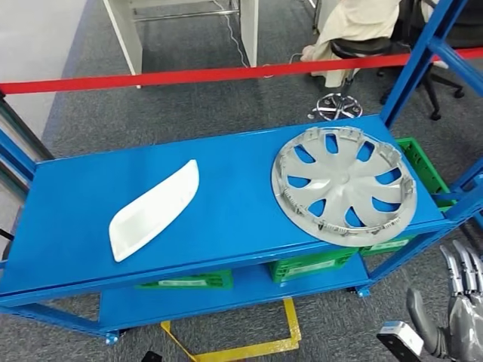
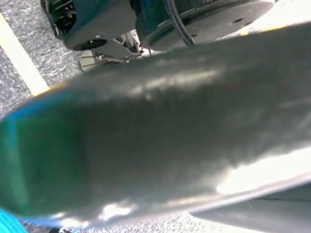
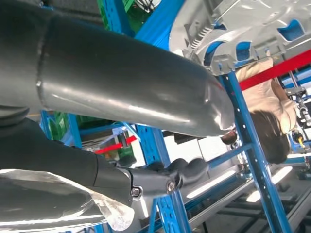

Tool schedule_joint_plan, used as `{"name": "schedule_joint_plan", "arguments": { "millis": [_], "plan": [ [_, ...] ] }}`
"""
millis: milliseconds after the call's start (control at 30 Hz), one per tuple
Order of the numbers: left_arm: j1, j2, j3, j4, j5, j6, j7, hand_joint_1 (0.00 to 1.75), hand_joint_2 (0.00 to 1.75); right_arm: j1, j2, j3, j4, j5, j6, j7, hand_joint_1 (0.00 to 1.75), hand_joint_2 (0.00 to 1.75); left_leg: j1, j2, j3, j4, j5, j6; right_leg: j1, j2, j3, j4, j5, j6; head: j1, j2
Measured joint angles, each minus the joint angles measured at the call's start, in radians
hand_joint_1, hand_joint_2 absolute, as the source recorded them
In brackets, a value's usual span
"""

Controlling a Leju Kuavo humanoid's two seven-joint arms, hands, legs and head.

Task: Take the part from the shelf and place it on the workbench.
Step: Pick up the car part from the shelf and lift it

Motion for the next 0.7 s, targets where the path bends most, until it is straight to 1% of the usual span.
{"name": "schedule_joint_plan", "arguments": {
  "millis": [33,67,100,167,200,233,267,300,333,367,400,433,500,533,567,600,667,700],
  "plan": [
    [-0.001,0.000,0.001,0.000,0.000,0.007,0.001,0.00,0.00,-0.001,0.000,0.000,0.000,0.003,0.001,0.003,0.00,0.00,0.001,0.001,-0.002,0.011,-0.008,-0.005,-0.002,-0.001,0.005,-0.004,-0.002,-0.005,-0.003,0.000],
    [-0.002,0.000,0.002,0.000,0.000,0.015,0.001,0.00,0.00,-0.001,0.000,0.001,0.000,0.008,0.002,0.006,0.00,0.00,0.002,0.001,-0.014,0.041,-0.025,-0.011,-0.004,-0.002,0.012,-0.008,-0.005,-0.010,-0.004,0.000],
    [-0.002,-0.001,0.003,0.000,0.000,0.025,0.001,0.00,0.00,-0.001,0.002,0.001,0.001,0.014,0.002,0.010,0.00,0.00,0.004,0.002,-0.040,0.092,-0.048,-0.016,-0.006,-0.005,0.019,-0.011,-0.008,-0.016,-0.007,0.000],
    [-0.002,-0.002,0.006,0.000,-0.001,0.041,0.002,0.00,0.00,-0.002,0.006,0.003,0.003,0.026,0.004,0.016,0.00,0.00,0.009,0.002,-0.116,0.227,-0.092,-0.024,-0.007,-0.008,0.030,-0.012,-0.017,-0.023,-0.009,0.000],
    [-0.001,-0.002,0.008,0.000,-0.002,0.047,0.002,0.00,0.00,-0.002,0.009,0.004,0.006,0.030,0.006,0.019,0.00,0.44,0.012,0.002,-0.148,0.275,-0.097,-0.027,-0.007,-0.007,0.035,-0.012,-0.021,-0.024,-0.009,0.000],
    [0.000,-0.002,0.009,0.000,-0.003,0.051,0.003,0.00,0.00,-0.002,0.011,0.006,0.009,0.032,0.010,0.022,0.00,0.87,0.015,0.002,-0.166,0.289,-0.082,-0.028,-0.008,-0.006,0.041,-0.012,-0.026,-0.023,-0.009,0.000],
    [0.001,-0.002,0.010,0.000,-0.005,0.054,0.004,0.00,0.00,-0.003,0.013,0.007,0.012,0.032,0.014,0.025,0.00,1.31,0.017,0.002,-0.168,0.268,-0.047,-0.028,-0.009,-0.004,0.049,-0.012,-0.032,-0.022,-0.009,0.000],
    [0.001,-0.002,0.010,0.000,-0.006,0.056,0.006,0.00,0.00,-0.004,0.014,0.009,0.015,0.030,0.019,0.027,0.00,1.75,0.018,0.003,-0.154,0.215,-0.001,-0.027,-0.011,-0.003,0.057,-0.012,-0.038,-0.019,-0.009,0.000],
    [0.000,-0.002,0.011,0.000,-0.008,0.058,0.008,0.00,0.00,-0.007,0.014,0.010,0.019,0.028,0.023,0.029,0.00,1.75,0.018,0.003,-0.135,0.155,0.040,-0.026,-0.011,-0.002,0.063,-0.013,-0.044,-0.014,-0.009,0.000],
    [-0.001,-0.002,0.011,0.000,-0.010,0.059,0.009,0.00,0.00,-0.010,0.014,0.011,0.022,0.026,0.027,0.031,0.00,1.75,0.017,0.003,-0.114,0.099,0.065,-0.024,-0.011,0.000,0.067,-0.012,-0.050,-0.008,-0.010,0.000],
    [-0.002,-0.003,0.012,0.000,-0.011,0.059,0.011,0.00,0.00,-0.015,0.014,0.012,0.026,0.023,0.030,0.032,0.00,1.75,0.016,0.003,-0.101,0.062,0.074,-0.021,-0.009,0.000,0.069,-0.013,-0.054,-0.001,-0.010,0.000],
    [-0.003,-0.004,0.012,0.000,-0.012,0.060,0.012,0.00,0.00,-0.019,0.014,0.013,0.030,0.018,0.033,0.033,0.00,1.75,0.014,0.003,-0.095,0.044,0.070,-0.018,-0.008,0.000,0.069,-0.015,-0.055,0.006,-0.011,0.000],
    [-0.003,-0.005,0.012,0.000,-0.013,0.062,0.013,0.00,0.00,-0.029,0.014,0.016,0.037,0.001,0.041,0.035,0.00,1.75,0.014,0.002,-0.092,0.029,0.065,-0.009,-0.009,-0.002,0.071,-0.021,-0.055,0.017,-0.011,0.000],
    [-0.003,-0.005,0.012,0.000,-0.014,0.063,0.014,0.00,0.00,-0.034,0.014,0.018,0.041,-0.010,0.047,0.037,0.00,1.75,0.015,0.002,-0.088,0.023,0.067,-0.005,-0.010,-0.003,0.069,-0.018,-0.060,0.021,-0.011,0.000],
    [-0.003,-0.006,0.012,0.000,-0.016,0.063,0.014,0.00,0.00,-0.041,0.014,0.020,0.046,-0.021,0.054,0.038,0.00,1.75,0.017,0.002,-0.084,0.017,0.069,0.001,-0.010,-0.003,0.059,0.002,-0.072,0.024,-0.010,0.000],
    [-0.004,-0.007,0.013,0.000,-0.018,0.062,0.014,0.00,0.00,-0.048,0.012,0.022,0.052,-0.031,0.061,0.039,0.00,1.75,0.018,0.003,-0.080,0.012,0.070,0.007,-0.009,-0.003,0.037,0.042,-0.093,0.026,-0.009,0.000],
    [-0.007,-0.008,0.013,0.000,-0.021,0.060,0.014,0.00,0.00,-0.060,0.008,0.027,0.065,-0.047,0.076,0.042,0.00,1.75,0.015,0.003,-0.078,0.011,0.067,0.015,-0.007,-0.003,-0.034,0.170,-0.141,0.027,-0.008,0.000],
    [-0.008,-0.009,0.013,0.000,-0.022,0.059,0.015,0.00,0.00,-0.063,0.006,0.029,0.072,-0.053,0.081,0.042,0.00,1.75,0.013,0.003,-0.076,0.011,0.065,0.018,-0.006,-0.003,-0.069,0.225,-0.153,0.026,-0.008,0.000]
  ]
}}
